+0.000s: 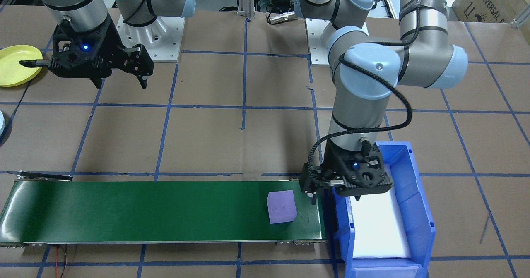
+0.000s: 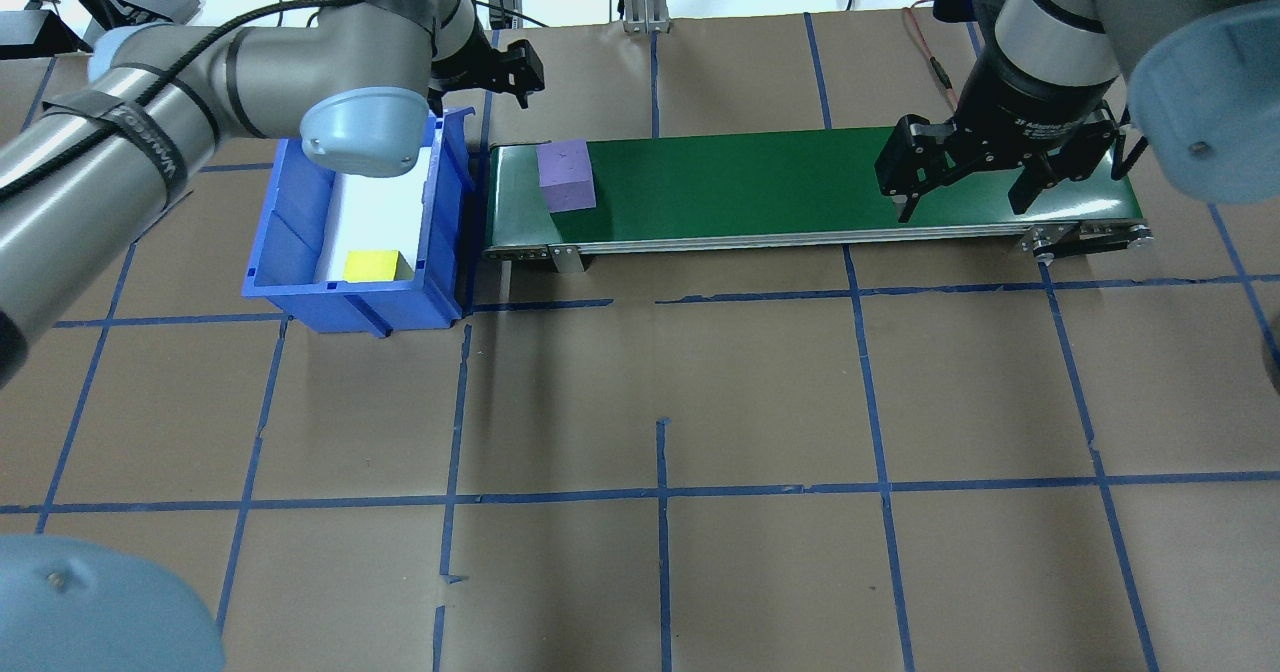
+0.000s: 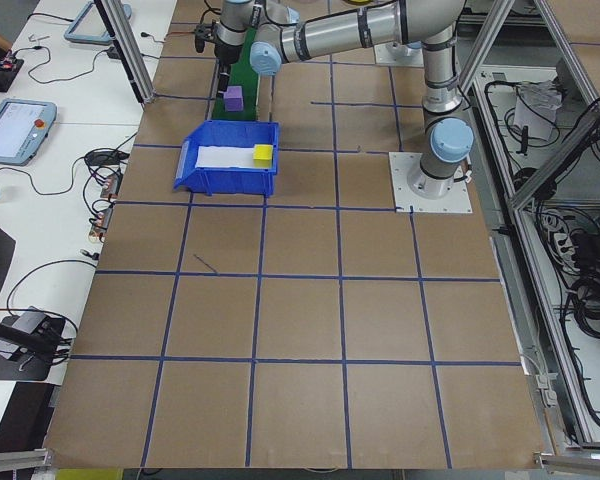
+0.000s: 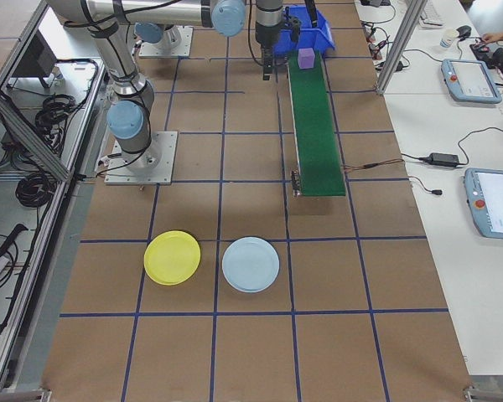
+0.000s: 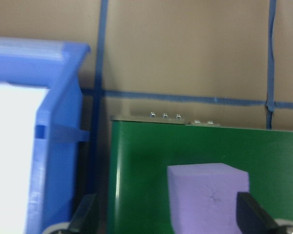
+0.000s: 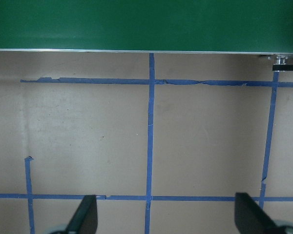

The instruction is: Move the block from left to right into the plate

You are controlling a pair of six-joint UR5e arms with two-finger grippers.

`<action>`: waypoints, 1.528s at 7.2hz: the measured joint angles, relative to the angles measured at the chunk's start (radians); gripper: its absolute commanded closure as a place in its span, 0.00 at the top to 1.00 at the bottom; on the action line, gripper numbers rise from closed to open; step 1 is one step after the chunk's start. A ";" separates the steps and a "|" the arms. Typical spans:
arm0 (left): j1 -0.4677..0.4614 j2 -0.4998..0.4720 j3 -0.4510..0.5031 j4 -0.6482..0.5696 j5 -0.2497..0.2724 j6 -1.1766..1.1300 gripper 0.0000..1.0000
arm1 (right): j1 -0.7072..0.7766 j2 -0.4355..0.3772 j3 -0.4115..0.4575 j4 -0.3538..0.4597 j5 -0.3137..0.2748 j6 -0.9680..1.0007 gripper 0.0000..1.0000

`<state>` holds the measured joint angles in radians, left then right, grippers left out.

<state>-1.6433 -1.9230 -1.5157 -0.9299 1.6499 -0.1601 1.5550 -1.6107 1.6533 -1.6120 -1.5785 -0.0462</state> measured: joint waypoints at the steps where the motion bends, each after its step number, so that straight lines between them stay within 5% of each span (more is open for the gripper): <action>1: 0.062 0.028 -0.008 -0.032 0.005 0.036 1.00 | -0.003 0.000 -0.001 0.000 0.000 -0.003 1.00; 3: 0.185 0.051 -0.042 -0.069 0.007 0.229 0.97 | -0.032 0.001 -0.009 -0.002 0.000 -0.015 1.00; 6: 0.235 0.055 -0.141 -0.079 0.010 0.297 0.93 | -0.120 0.018 -0.028 -0.018 0.044 -0.070 1.00; 11: 0.236 0.053 -0.243 -0.081 -0.109 0.286 0.93 | -0.279 0.251 -0.175 -0.044 0.058 -0.233 1.00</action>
<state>-1.4077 -1.8704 -1.7590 -1.0106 1.5411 0.1262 1.2760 -1.3600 1.4784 -1.6563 -1.5203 -0.2794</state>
